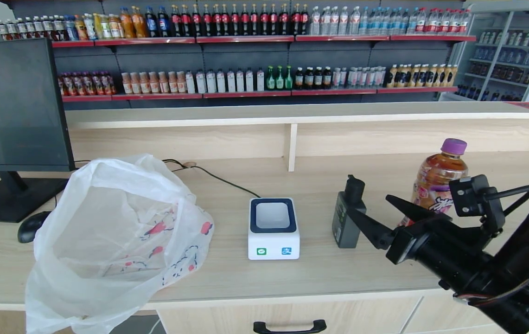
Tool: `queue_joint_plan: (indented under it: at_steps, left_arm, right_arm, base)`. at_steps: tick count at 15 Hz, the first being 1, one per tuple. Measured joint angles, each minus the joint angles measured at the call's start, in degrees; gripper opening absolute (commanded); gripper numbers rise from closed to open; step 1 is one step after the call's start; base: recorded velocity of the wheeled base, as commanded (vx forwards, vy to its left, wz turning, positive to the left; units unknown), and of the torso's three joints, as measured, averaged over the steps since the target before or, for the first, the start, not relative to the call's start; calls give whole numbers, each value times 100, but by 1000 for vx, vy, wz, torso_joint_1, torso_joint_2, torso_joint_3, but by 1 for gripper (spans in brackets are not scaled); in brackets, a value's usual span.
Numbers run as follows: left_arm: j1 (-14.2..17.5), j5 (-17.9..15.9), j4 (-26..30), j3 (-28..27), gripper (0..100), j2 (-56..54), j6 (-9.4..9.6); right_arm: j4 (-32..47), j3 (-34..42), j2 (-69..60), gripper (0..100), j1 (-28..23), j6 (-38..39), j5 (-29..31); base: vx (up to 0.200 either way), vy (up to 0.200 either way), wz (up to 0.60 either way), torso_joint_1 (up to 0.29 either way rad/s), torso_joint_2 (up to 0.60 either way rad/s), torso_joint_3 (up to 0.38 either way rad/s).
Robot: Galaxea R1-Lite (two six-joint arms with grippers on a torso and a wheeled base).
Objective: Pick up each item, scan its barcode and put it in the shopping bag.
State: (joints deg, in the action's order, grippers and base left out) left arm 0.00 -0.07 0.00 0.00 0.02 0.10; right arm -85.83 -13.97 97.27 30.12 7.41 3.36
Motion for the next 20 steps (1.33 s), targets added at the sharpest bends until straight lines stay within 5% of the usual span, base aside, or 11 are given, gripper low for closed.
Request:
queue_joint_plan:
  at_steps: [20]
  left_arm:
    - [0, -2, 0, 0, 100, 0, 0]
  right_arm:
    - [-386, -488, 1221, 100, 174, -438, 675]
  base:
    - [0, 0, 0, 0, 0, 0]
